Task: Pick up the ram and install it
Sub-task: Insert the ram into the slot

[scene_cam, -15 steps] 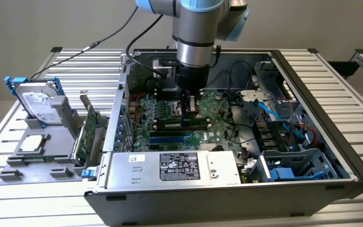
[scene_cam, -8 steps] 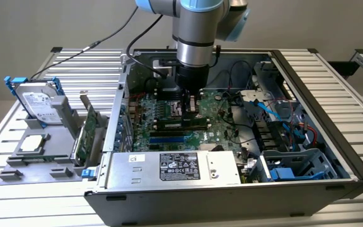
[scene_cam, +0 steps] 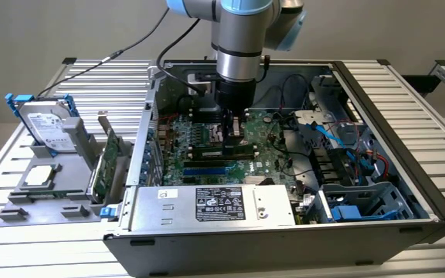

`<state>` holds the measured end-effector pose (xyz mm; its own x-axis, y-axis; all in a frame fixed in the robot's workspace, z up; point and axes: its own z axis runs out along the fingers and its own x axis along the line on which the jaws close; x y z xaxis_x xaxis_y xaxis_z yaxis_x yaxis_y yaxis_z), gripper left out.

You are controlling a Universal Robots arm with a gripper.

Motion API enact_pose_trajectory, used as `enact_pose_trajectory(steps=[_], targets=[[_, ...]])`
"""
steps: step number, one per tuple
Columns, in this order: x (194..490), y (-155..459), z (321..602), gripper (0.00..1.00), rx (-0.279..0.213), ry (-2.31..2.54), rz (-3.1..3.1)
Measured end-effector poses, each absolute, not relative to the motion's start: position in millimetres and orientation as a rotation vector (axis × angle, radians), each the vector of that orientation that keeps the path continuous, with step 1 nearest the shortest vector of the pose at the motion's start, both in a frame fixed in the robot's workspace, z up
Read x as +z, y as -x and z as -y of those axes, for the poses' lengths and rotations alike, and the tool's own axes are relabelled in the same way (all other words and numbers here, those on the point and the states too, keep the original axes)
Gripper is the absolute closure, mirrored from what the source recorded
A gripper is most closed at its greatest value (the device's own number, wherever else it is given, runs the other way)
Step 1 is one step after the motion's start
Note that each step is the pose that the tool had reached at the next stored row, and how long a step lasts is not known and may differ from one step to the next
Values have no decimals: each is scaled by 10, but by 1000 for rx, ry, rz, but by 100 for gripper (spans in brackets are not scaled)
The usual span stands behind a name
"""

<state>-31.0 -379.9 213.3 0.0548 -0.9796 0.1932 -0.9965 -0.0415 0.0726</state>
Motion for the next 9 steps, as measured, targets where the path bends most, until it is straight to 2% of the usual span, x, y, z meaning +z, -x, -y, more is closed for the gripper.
enact_pose_trajectory(steps=[9], targets=[[2116,310,3765,86,142,-2136,2024]])
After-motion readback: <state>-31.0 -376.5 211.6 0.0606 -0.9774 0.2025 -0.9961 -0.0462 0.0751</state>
